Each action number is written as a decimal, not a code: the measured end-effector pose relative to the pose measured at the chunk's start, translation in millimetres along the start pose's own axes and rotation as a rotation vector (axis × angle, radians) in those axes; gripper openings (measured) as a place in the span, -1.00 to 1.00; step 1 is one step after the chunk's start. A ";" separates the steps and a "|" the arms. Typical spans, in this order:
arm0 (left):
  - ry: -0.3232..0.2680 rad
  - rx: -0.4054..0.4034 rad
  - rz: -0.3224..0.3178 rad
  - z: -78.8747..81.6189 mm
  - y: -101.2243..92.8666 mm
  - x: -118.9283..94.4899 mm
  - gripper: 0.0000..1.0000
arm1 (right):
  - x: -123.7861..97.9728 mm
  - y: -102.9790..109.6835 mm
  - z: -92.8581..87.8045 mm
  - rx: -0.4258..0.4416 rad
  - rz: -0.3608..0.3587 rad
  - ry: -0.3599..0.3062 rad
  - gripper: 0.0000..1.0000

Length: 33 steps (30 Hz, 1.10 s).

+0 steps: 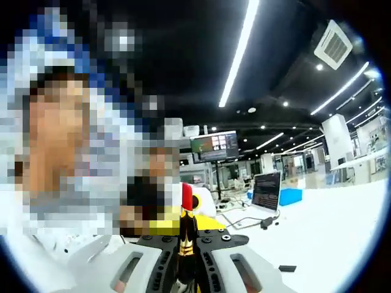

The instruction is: Unscrew the lipstick cap, remove the lipstick, and put the cap back on the lipstick

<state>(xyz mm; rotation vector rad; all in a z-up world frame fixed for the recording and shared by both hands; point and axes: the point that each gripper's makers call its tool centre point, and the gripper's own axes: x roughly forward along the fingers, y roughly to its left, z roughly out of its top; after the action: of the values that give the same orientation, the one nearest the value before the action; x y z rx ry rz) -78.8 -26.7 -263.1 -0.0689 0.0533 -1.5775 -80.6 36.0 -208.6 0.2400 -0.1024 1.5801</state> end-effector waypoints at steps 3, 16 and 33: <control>0.004 0.017 0.034 0.6 5.2 -1.4 -0.70 | -0.3 -4.2 0.8 -0.025 -0.030 0.005 -0.88; 0.021 0.055 0.152 -0.5 26.4 -6.0 -0.70 | -1.7 -22.6 1.5 -0.085 -0.137 0.010 -0.88; 0.048 0.136 0.378 -0.5 54.6 -14.3 -0.70 | -0.5 -42.8 1.3 -0.186 -0.304 0.010 -0.88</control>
<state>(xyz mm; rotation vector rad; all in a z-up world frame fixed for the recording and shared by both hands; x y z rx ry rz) -24.3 -12.9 -268.0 0.0816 -0.0040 -1.2014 -37.9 36.4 -211.0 0.0962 -0.1943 1.2601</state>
